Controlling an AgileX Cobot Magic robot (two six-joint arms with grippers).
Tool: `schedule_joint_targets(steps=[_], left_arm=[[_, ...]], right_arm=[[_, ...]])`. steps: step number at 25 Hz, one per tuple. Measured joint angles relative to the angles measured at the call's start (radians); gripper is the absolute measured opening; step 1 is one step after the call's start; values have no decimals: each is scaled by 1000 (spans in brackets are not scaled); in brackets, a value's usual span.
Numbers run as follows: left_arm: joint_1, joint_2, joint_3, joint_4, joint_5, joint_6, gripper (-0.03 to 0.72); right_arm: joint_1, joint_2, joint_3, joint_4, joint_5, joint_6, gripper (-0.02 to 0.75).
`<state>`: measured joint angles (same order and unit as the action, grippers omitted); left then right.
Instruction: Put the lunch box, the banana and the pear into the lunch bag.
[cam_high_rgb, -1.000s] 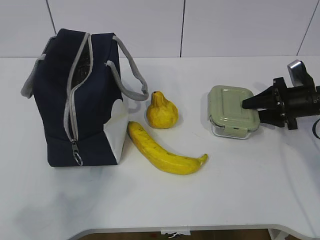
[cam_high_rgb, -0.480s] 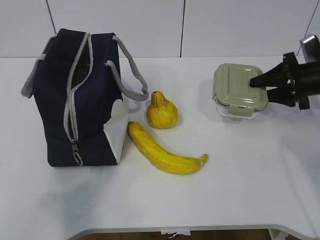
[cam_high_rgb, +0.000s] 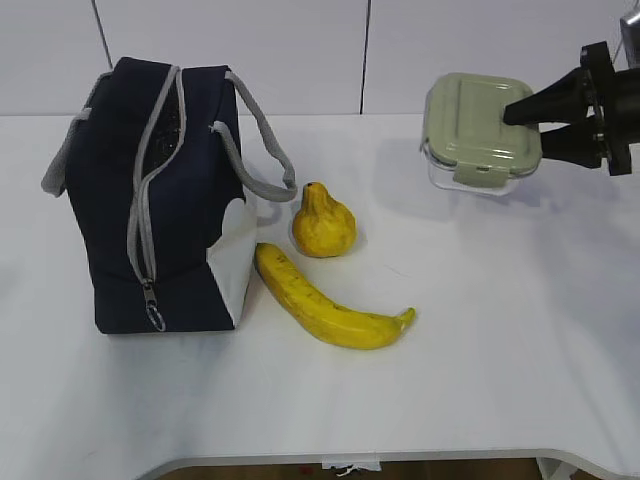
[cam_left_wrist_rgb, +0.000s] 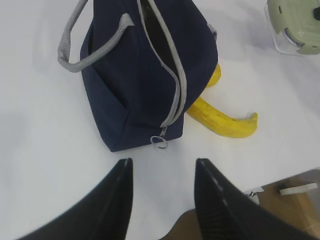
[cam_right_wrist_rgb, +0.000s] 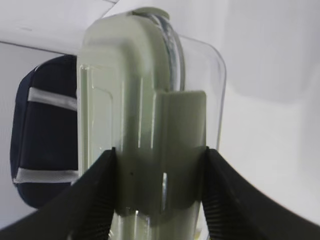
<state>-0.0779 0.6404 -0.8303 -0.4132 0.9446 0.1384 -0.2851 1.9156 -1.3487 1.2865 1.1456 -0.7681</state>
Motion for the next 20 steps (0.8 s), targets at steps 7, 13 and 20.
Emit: schedule_joint_targets(steps=[7,13,20], left_arm=[[0,372,-226,-13,-14,0,377],[0,685,-409,-13,105,0,384],[0,872,-526,-65,154,22,384]], right_arm=[[164,-14,1,99,6,4,379],[282,-14,-48,146,10,5,379],[390,-14,-187,150,10,7,379]])
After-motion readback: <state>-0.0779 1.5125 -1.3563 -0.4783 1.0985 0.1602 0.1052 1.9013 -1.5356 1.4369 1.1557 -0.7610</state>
